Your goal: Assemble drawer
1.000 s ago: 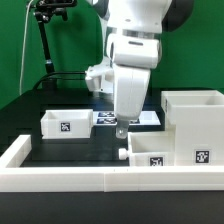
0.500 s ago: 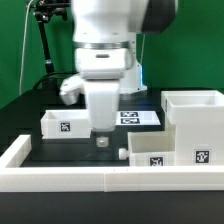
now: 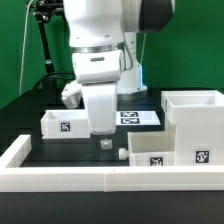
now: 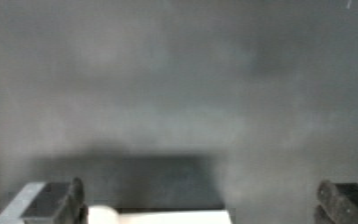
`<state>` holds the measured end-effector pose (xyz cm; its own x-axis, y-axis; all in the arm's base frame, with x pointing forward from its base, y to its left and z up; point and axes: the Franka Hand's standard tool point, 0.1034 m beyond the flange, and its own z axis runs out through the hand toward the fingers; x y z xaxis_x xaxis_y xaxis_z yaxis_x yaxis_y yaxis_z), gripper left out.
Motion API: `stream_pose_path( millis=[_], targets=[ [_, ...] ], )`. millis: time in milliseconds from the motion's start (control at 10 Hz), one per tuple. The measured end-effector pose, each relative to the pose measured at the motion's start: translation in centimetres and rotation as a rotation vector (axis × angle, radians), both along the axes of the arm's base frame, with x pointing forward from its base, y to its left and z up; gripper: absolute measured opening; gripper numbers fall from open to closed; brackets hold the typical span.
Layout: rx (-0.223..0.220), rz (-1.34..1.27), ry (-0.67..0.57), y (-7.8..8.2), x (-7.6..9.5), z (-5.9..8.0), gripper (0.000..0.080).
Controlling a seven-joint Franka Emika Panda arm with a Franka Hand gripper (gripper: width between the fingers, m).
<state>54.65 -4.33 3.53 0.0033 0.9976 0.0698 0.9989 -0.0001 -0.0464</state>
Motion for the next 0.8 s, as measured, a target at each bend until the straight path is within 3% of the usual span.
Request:
stream_pose_path(
  millis=[300,800],
  targets=[
    [0.011,-0.023,0.009,2.1,0.0,-0.3,0.0649],
    [0.009,-0.048,0.008,2.1,0.0,-0.3,0.0649]
  ],
)
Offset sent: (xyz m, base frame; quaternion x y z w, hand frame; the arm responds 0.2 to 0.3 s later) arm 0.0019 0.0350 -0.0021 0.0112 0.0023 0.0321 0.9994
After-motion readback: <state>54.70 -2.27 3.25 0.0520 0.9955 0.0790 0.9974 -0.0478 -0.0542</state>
